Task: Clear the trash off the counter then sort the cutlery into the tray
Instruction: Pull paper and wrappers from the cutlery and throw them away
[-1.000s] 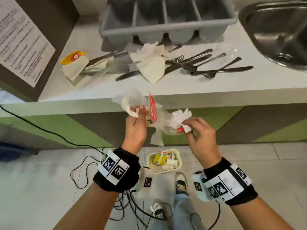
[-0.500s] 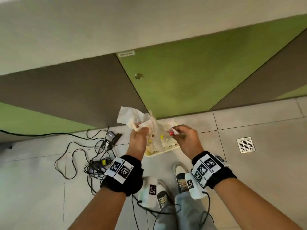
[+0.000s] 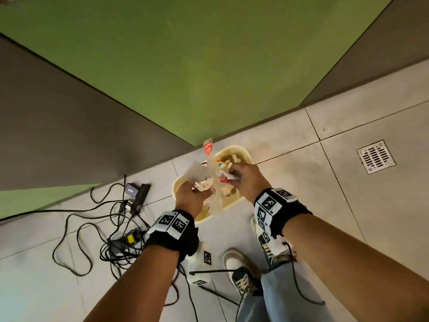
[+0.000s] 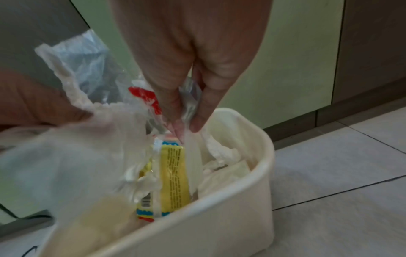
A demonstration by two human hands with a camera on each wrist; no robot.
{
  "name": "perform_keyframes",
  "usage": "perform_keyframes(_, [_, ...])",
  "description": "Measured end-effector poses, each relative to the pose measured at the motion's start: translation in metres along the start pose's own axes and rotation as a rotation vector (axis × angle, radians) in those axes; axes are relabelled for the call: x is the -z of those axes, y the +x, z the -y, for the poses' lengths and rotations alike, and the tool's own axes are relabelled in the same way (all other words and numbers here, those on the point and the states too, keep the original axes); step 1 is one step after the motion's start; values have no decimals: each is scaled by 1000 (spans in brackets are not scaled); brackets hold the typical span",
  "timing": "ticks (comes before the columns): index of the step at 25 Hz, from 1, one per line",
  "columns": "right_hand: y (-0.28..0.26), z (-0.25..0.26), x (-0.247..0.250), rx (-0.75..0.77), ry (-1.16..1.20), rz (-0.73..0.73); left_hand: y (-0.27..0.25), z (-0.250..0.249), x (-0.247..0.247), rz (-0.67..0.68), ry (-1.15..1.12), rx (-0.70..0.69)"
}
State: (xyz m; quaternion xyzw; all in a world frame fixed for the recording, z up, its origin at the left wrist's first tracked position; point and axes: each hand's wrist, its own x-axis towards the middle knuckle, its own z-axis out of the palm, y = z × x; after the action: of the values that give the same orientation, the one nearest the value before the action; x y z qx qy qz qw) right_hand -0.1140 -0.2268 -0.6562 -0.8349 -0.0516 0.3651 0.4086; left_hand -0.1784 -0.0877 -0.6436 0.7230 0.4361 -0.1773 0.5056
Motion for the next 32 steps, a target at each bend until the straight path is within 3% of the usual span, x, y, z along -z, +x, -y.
perform_keyframes(3, [30, -21, -11, -32, -176, 53, 25, 15, -17, 48, 65, -56])
perform_keyframes(7, [47, -39, -19, -39, -422, 199, 46, 28, -39, 141, 606, -168])
perform_keyframes(11, [58, -51, -42, -57, -591, 458, 71, 32, -52, 87, 881, 34])
perform_keyframes(14, [61, -56, -44, -101, -670, 497, 81, 42, -59, 157, 815, 16])
perform_keyframes(16, [60, -50, -37, -81, -688, 515, 84, 43, -62, 283, 822, -38])
perform_keyframes(19, [56, -42, -27, -53, -811, 529, 81, 41, -59, 429, 690, -1])
perform_keyframes(22, [43, -41, -29, -5, -987, 586, 70, 32, -44, 347, 639, -5])
perform_keyframes(26, [9, -23, -4, -52, -814, 452, 42, 3, -17, 331, 633, 69])
perform_keyframes(30, [-29, -1, 26, -81, -721, 359, 6, -33, 8, 168, 600, -30])
perform_keyframes(32, [-60, 26, 54, -102, -715, 360, -32, -59, 24, 186, 561, -84])
